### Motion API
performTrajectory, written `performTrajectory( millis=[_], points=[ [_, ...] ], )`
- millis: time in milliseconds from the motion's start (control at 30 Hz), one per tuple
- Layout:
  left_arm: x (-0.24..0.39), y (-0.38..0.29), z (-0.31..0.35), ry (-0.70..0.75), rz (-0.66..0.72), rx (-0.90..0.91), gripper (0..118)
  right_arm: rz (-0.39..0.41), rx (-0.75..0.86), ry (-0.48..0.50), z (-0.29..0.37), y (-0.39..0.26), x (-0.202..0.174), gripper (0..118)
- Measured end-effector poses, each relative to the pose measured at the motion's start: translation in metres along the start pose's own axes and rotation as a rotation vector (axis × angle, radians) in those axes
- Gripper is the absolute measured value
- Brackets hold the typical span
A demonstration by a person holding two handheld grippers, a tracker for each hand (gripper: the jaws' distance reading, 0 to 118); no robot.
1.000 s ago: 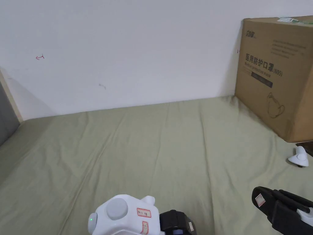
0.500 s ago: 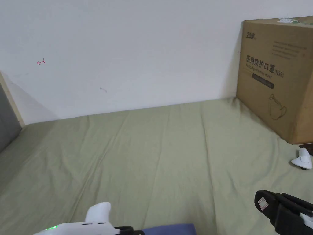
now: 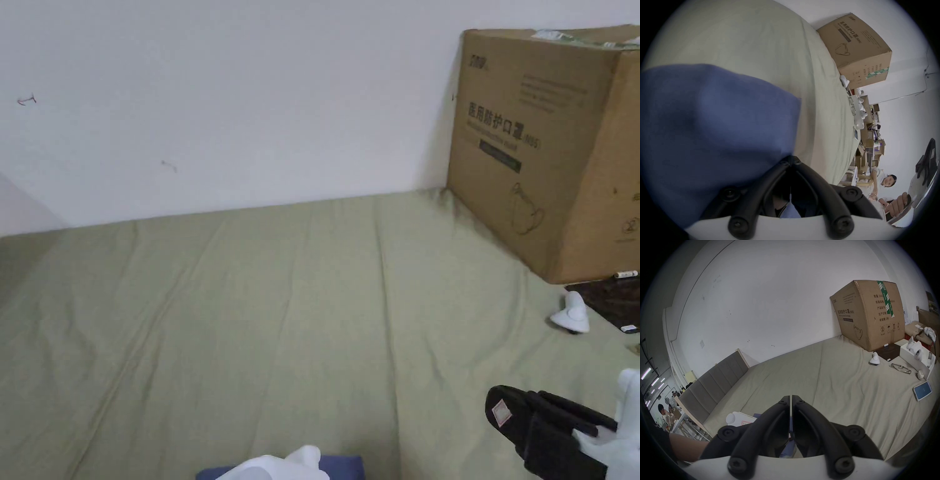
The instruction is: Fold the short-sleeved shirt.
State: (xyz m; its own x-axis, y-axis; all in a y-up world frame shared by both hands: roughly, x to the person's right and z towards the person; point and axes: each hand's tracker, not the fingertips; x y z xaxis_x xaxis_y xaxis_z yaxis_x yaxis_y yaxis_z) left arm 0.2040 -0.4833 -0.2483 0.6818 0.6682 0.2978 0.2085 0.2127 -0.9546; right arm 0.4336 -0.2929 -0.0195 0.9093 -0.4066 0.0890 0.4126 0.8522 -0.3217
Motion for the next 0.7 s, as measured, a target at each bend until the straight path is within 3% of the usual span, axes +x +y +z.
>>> performTrajectory(
  millis=[100,200,267,367,467,533,700],
  points=[
    [0.012,-0.006,0.012,-0.108,-0.038,-0.013,0,-0.044,-0.006,0.031,-0.005,-0.005,0.001,3],
    [0.030,-0.018,0.065,-0.101,-0.133,0.254,0,-0.092,-0.010,0.064,-0.008,-0.006,-0.004,3],
    [0.040,-0.026,0.116,-0.036,-0.175,0.446,0,-0.083,0.000,0.076,-0.006,-0.001,-0.013,3],
    [0.059,-0.045,0.195,0.103,-0.329,0.744,0,0.040,0.062,0.090,0.005,0.013,-0.037,3],
    [0.072,-0.064,0.250,0.316,-0.447,0.970,0,0.186,0.150,0.021,0.015,0.026,-0.068,3],
    [0.075,-0.080,0.274,0.443,-0.507,1.101,0,0.238,0.233,-0.024,0.021,0.029,-0.086,3],
    [0.064,-0.104,0.297,0.606,-0.440,1.296,0,0.310,0.472,-0.226,0.023,0.015,-0.105,3]
  ],
)
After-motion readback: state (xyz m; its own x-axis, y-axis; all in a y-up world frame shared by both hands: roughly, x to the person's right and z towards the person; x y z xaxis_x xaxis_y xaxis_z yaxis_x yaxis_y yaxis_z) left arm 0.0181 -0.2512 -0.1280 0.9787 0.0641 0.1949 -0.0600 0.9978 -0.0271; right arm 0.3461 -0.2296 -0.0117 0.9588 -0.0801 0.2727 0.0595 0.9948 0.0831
